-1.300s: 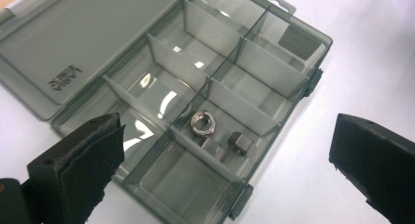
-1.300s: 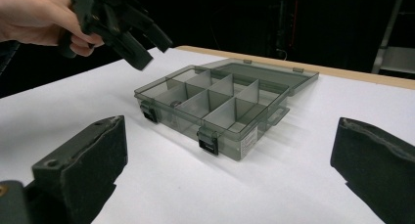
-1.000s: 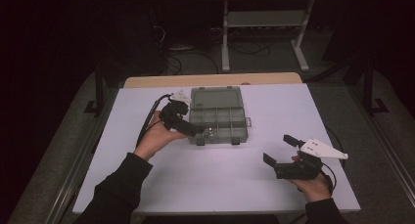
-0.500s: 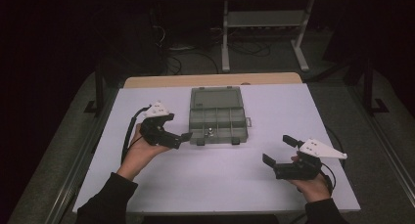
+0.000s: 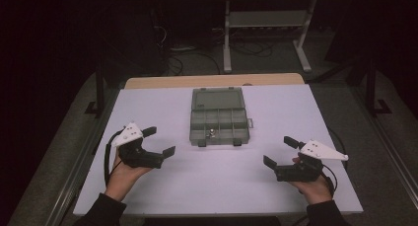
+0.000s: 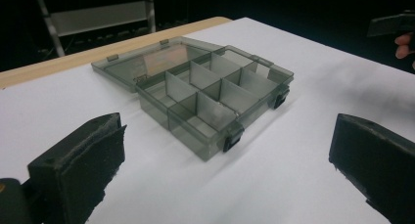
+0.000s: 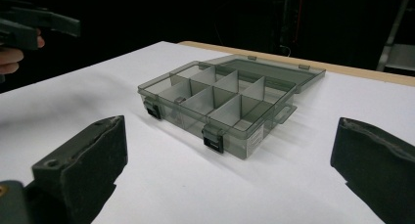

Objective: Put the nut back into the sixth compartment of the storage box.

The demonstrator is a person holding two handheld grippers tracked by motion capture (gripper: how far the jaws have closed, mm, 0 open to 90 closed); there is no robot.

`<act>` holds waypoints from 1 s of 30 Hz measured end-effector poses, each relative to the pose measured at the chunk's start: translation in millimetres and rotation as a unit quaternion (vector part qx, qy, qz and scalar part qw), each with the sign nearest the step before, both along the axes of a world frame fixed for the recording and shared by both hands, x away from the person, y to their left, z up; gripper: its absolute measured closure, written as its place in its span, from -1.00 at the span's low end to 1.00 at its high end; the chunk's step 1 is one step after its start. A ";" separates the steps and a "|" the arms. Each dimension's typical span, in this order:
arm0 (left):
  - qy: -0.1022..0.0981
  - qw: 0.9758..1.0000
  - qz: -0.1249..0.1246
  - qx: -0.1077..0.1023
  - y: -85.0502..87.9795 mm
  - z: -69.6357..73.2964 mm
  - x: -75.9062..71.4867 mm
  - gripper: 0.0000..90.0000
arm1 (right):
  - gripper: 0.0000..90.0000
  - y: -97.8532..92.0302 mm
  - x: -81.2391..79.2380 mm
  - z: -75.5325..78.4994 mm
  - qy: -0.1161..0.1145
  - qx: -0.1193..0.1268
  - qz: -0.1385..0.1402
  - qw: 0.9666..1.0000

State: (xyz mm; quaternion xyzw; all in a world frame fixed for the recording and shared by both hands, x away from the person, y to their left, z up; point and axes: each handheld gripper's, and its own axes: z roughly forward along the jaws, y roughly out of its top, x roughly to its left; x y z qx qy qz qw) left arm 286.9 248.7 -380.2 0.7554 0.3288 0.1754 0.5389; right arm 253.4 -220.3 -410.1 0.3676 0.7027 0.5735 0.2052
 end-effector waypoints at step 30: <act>-0.050 0.996 0.017 -0.066 36.2 -24.4 -41.8 -1.00 | -1.00 0.7 -4.3 2.1 -0.007 -0.002 0.001 1.000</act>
